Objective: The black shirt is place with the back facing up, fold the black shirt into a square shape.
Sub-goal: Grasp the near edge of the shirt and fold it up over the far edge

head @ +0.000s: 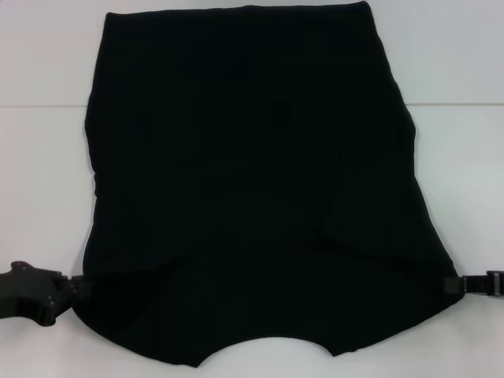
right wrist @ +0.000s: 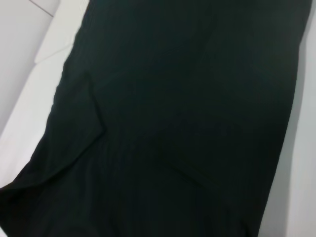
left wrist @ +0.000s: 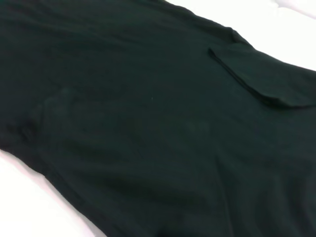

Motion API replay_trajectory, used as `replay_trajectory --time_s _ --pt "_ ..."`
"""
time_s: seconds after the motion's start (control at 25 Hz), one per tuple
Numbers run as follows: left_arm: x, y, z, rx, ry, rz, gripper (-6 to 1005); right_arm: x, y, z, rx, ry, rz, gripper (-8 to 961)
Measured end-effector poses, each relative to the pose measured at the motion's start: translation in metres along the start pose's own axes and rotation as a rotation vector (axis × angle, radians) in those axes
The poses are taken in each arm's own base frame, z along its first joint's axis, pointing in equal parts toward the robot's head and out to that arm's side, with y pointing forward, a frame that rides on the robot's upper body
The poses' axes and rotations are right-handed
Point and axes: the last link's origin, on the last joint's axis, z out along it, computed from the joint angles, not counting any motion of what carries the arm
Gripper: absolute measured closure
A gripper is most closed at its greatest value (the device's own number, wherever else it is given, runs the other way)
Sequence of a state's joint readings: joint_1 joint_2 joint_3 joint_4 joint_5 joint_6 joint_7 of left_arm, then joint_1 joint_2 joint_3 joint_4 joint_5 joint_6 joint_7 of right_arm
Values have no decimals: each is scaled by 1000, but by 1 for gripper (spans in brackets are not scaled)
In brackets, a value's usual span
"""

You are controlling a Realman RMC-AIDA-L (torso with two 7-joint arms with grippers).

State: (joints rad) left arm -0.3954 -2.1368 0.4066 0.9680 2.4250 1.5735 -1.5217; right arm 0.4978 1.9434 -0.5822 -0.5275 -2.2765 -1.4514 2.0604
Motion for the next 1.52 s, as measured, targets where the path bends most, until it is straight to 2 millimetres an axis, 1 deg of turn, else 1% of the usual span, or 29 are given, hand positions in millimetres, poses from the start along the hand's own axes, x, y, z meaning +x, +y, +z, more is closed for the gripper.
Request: replay_trajectory --time_s 0.04,0.16,0.32,0.44,0.64,0.84,0.92,1.08,1.16,1.32,1.48,1.52 --pt "-1 1 -2 -8 6 -11 979 3 -1 -3 -7 -6 -1 897" --pt "-4 8 -10 -52 32 -40 979 12 -2 -10 -31 -19 -12 901" --pt "-9 19 -24 -131 66 -75 980 31 -3 -23 -77 -30 -41 901" --pt "-14 27 -32 -185 71 -90 980 48 -4 -34 -102 -29 -62 902" --pt "-29 42 -45 -251 61 -123 980 78 -4 -49 -146 -16 -91 902" --pt "-46 53 -48 -280 23 -169 979 100 -4 -60 -167 -13 -81 901" --pt "-47 54 -48 -282 19 -173 979 102 -4 -62 -173 -17 -84 901" --pt "-37 51 -46 -291 25 -158 980 90 -1 -61 -183 -37 -110 901" --pt "-26 45 -42 -294 31 -138 980 75 1 -59 -188 -58 -138 902" --pt "10 27 -27 -275 46 -89 980 38 7 -53 -191 -109 -217 902" --pt "51 5 -3 -230 68 -75 980 -4 14 -43 -170 -177 -264 902" --pt "63 -1 2 -213 78 -74 980 -17 15 -40 -154 -202 -264 901"
